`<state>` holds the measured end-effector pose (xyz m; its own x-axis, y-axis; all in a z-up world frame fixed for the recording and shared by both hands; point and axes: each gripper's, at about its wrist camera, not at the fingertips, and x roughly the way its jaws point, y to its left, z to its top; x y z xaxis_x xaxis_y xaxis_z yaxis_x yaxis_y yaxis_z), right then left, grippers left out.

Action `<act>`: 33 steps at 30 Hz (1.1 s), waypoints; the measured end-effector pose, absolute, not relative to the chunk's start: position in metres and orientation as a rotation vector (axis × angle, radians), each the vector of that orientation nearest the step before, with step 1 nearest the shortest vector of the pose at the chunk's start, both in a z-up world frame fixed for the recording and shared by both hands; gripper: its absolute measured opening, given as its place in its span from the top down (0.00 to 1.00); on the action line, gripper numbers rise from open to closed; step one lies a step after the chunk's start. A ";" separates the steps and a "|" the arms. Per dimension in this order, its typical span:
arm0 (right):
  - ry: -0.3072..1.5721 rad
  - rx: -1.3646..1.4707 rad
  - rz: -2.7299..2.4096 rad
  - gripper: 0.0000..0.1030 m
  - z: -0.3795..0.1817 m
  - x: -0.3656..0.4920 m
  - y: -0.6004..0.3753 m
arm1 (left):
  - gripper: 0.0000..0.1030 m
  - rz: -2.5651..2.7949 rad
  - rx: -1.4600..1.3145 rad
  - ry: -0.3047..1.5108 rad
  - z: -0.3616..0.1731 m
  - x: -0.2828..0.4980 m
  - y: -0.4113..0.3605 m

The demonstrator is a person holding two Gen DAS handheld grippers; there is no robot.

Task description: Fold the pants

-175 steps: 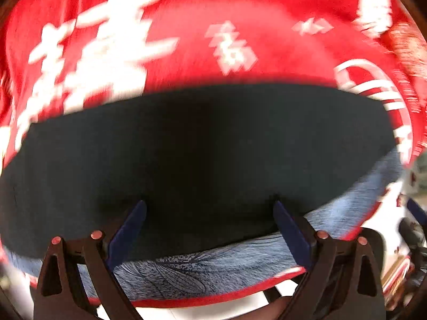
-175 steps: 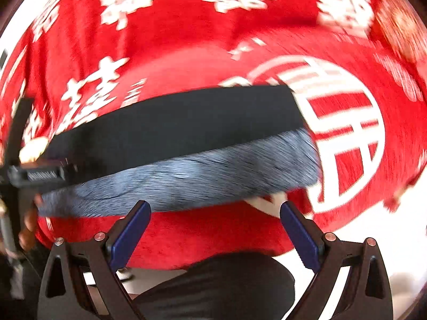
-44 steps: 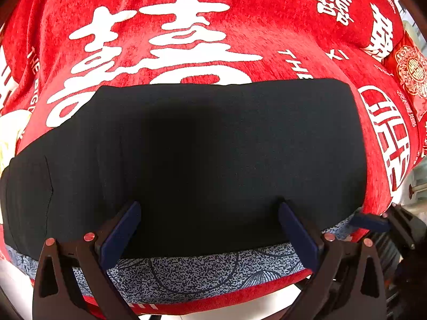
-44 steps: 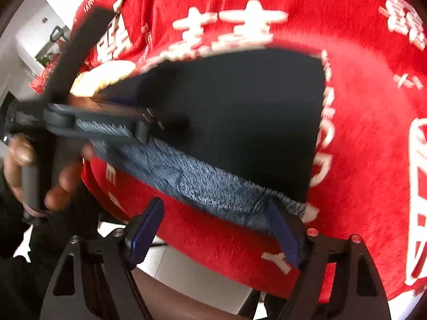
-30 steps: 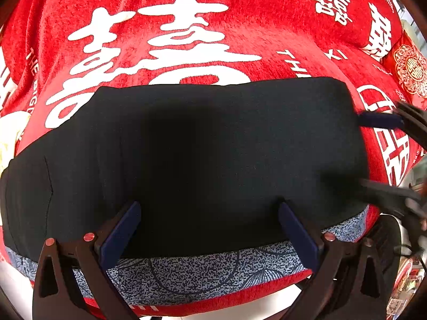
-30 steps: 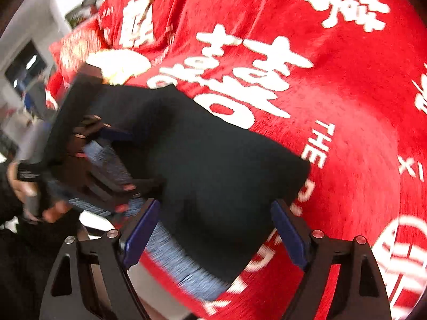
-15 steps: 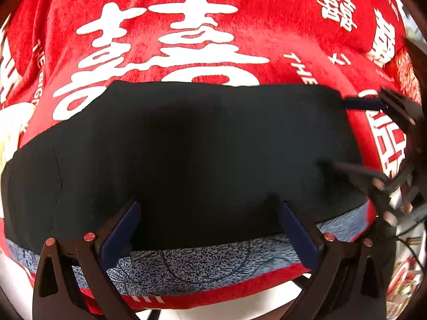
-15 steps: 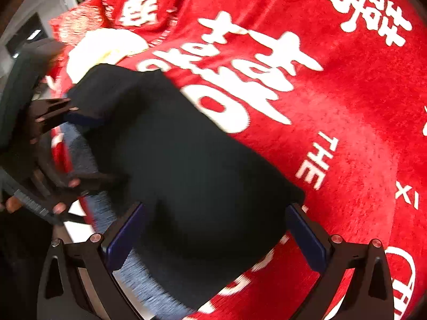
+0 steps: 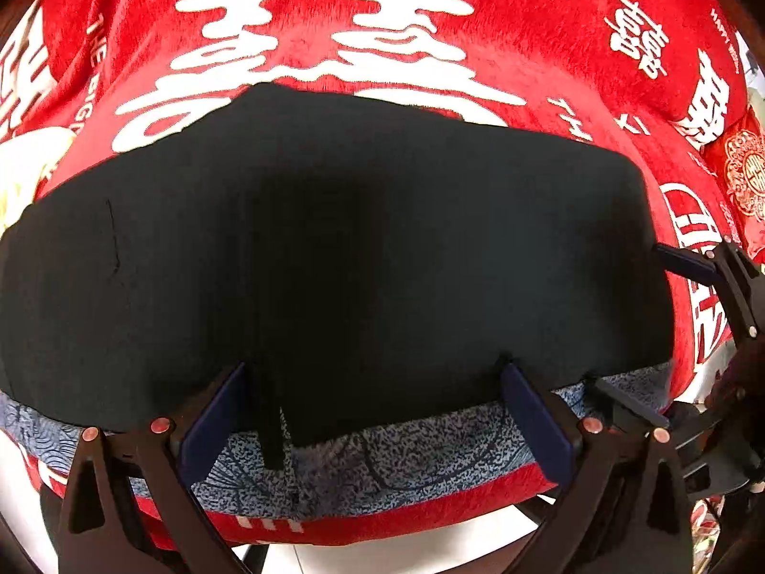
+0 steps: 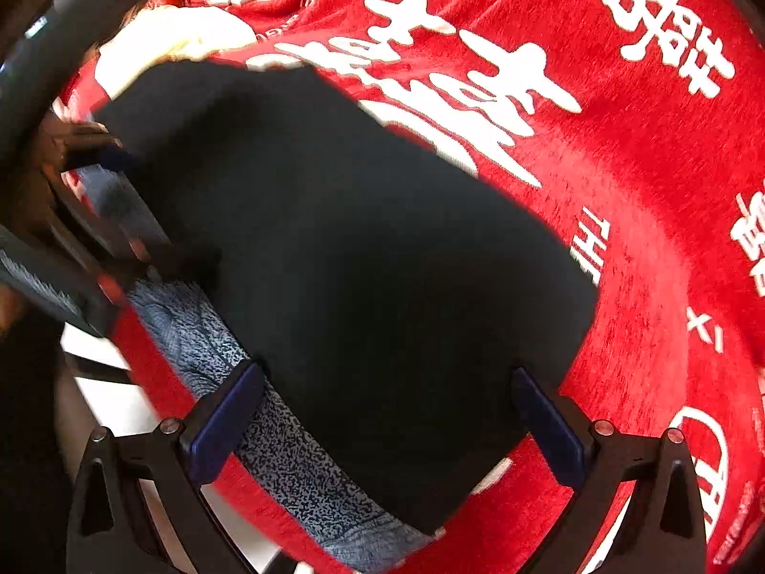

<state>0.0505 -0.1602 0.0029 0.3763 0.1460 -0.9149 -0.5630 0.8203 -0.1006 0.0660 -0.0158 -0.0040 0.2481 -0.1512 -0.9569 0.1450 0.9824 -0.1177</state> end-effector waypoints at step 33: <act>1.135 -0.493 0.819 0.00 -0.013 0.075 0.081 | 0.00 0.210 -0.281 1.220 0.001 0.027 0.268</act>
